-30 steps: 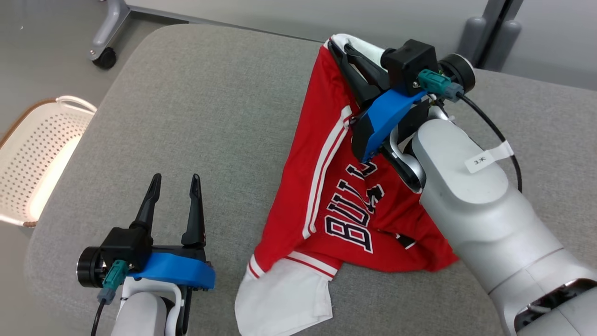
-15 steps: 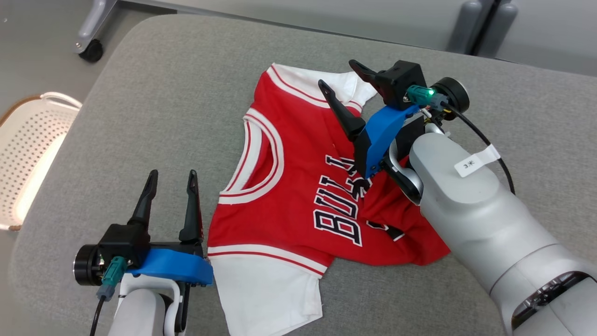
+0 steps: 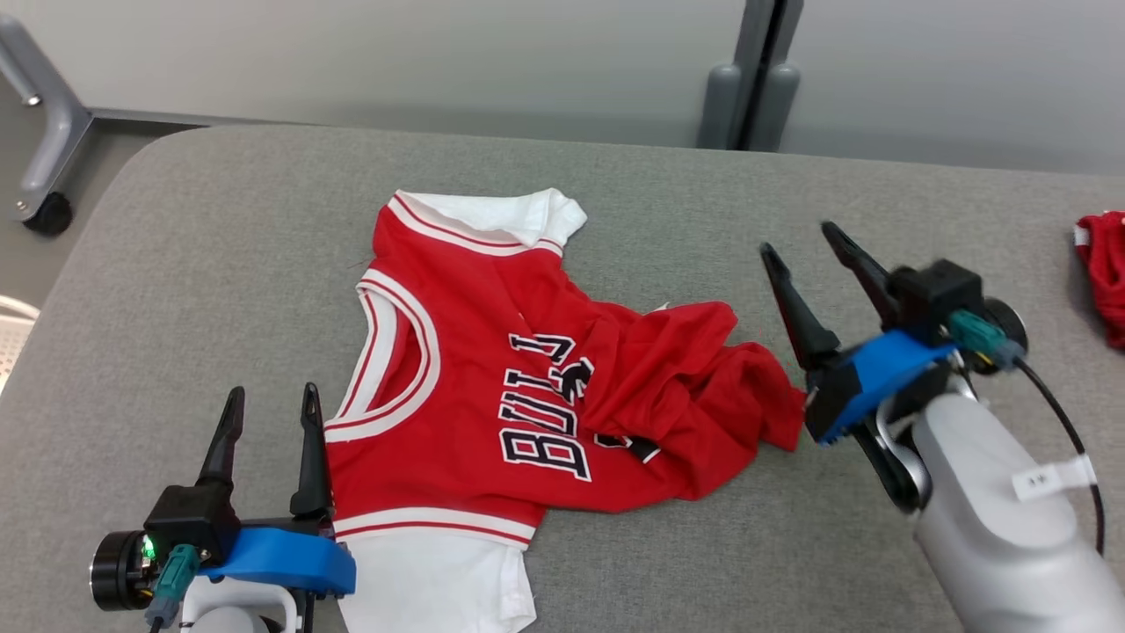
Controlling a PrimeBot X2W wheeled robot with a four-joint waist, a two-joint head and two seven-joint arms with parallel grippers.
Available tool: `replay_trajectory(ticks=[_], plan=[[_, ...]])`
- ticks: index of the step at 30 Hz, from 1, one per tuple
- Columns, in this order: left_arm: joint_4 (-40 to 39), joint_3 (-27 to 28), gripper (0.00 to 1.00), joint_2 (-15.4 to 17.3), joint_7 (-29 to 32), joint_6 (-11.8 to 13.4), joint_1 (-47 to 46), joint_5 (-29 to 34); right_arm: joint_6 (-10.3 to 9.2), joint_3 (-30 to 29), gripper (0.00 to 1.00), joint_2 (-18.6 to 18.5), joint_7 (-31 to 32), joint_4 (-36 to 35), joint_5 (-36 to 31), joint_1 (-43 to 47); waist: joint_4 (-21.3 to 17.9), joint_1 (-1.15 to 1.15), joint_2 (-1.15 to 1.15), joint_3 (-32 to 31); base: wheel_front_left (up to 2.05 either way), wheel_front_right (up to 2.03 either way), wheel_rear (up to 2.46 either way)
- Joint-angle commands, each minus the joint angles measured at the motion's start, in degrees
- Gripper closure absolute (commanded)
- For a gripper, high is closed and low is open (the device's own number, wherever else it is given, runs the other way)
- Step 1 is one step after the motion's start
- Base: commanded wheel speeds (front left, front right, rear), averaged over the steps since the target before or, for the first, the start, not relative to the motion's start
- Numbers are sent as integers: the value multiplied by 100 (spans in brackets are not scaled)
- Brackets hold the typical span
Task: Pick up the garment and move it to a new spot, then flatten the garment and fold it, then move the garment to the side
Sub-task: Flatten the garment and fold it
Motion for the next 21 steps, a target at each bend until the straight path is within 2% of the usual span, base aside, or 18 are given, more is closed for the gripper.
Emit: replay_trajectory(ticks=[1, 6, 10, 16, 21], plan=[[-32, 14, 0, 25, -26, -11, 37, 37, 3, -187, 0, -50, -17, -191, -68, 351, -146, 1, 0, -129, 0, 0, 0], [-75, 66, 0, 9, -26, -30, 116, 82, 3, -891, 0, 34, -19, -918, -299, 1573, -247, 1, 0, -148, 0, 0, 0], [-114, 109, 0, 2, -26, -47, 120, 100, 3, -1104, 0, 236, -20, -1334, -495, 2239, -321, 1, 0, -117, 0, 0, 0], [-101, 119, 0, -12, -26, -68, 49, 127, 3, -971, 0, 424, -19, -1594, -666, 2456, -336, 1, 0, -76, 0, 0, 0], [-62, 95, 0, -24, -26, -114, -42, 132, 3, -319, 0, 516, 58, -1752, -715, 2260, -234, 1, 0, -36, 0, 0, 0]])
